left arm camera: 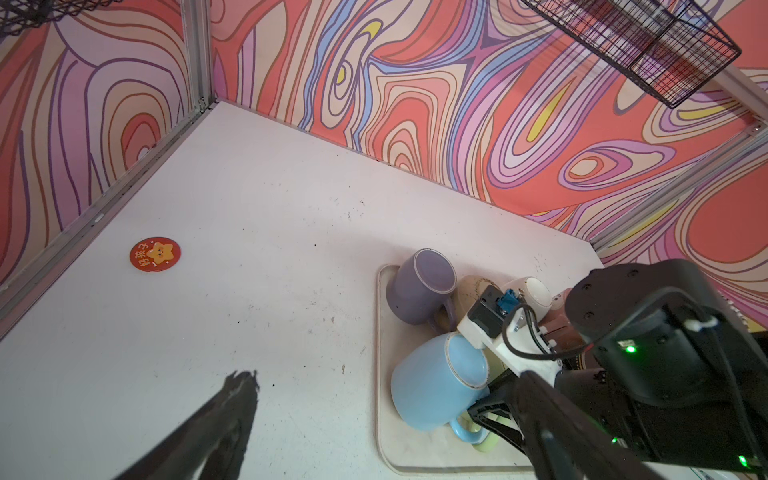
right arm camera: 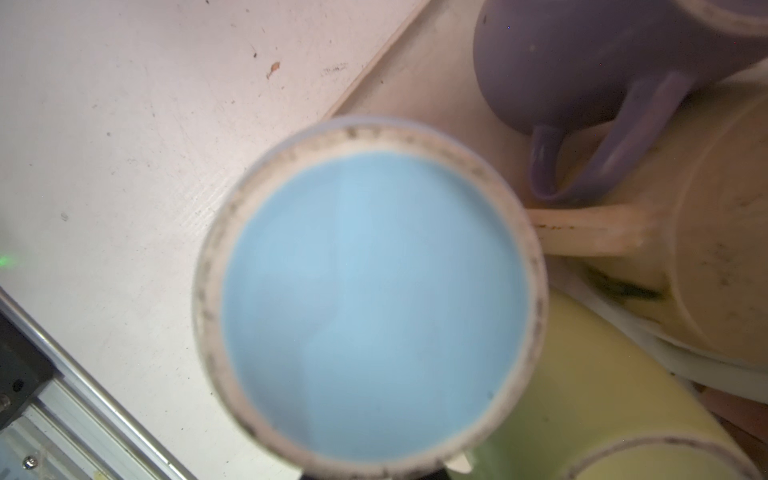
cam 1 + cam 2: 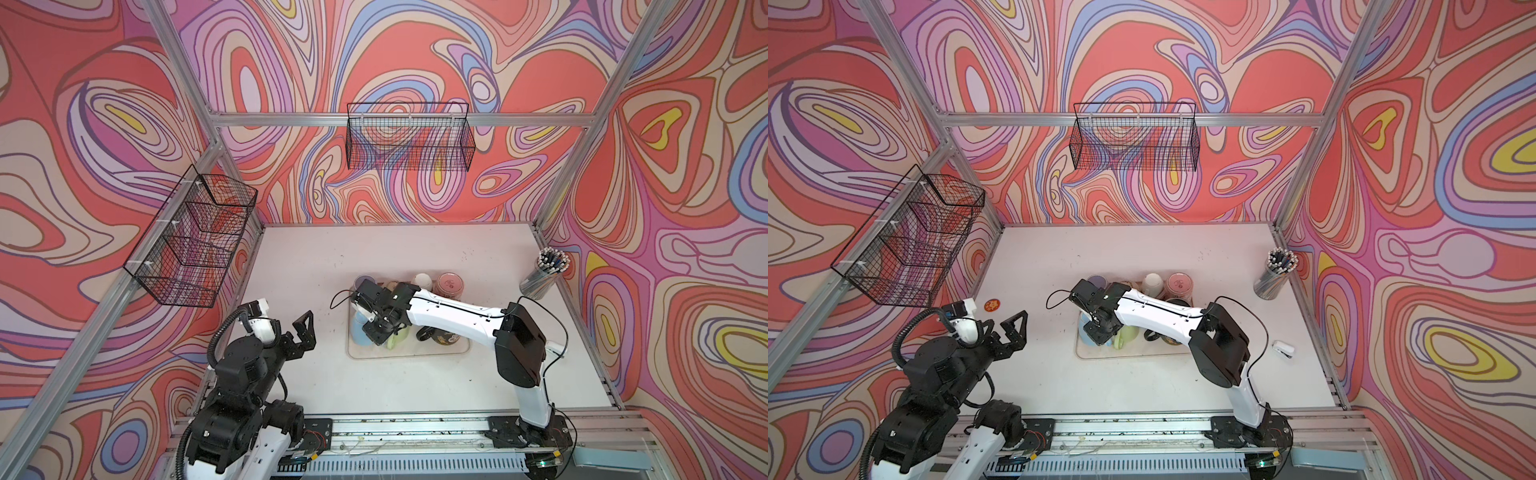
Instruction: Turn the mug right side up
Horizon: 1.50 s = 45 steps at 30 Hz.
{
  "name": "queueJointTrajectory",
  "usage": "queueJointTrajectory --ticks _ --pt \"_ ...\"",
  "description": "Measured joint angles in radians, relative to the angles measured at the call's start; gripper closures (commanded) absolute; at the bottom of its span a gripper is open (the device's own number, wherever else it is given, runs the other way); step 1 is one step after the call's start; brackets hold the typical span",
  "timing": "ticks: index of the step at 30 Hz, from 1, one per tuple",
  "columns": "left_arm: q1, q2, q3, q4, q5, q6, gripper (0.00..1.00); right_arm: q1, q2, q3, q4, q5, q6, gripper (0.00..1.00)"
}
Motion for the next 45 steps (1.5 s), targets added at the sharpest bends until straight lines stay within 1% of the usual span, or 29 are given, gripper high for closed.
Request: queueJointTrajectory --ticks 6,11,13,20,22,26,27,36,40,45 --pt "0.0 0.001 0.0 0.0 0.0 0.0 0.0 0.0 0.032 -0.001 0.002 0.049 0.047 1.0" --pt "0.0 0.001 0.0 0.0 0.0 0.0 0.0 0.0 0.033 -0.001 0.003 0.065 0.084 0.83" --pt "0.0 0.001 0.0 0.0 0.0 0.0 0.0 0.0 0.036 -0.001 0.004 0.066 0.097 0.81" --pt "0.0 0.001 0.0 -0.001 0.0 0.0 0.0 0.001 0.066 -0.001 0.002 0.077 0.133 0.78" --pt "0.0 0.0 0.0 -0.001 0.0 0.0 0.0 0.0 0.074 0.0 -0.001 0.079 0.139 0.79" --pt "0.0 -0.006 0.0 -0.002 0.0 0.0 0.0 0.002 0.077 0.005 -0.004 0.086 0.143 0.98" --pt "0.0 -0.008 0.0 -0.002 0.0 0.0 0.0 0.002 0.077 0.007 -0.005 0.091 0.148 1.0" --pt "0.0 -0.008 0.0 -0.002 0.012 0.0 0.0 0.0 0.08 0.013 -0.007 0.093 0.151 1.0" --pt "0.0 0.0 0.0 -0.001 0.035 0.001 0.01 -0.003 0.072 0.01 0.0 0.087 0.151 1.0" --pt "0.0 0.026 0.0 0.006 0.097 0.002 0.04 -0.031 -0.007 -0.041 0.043 0.035 0.152 1.0"
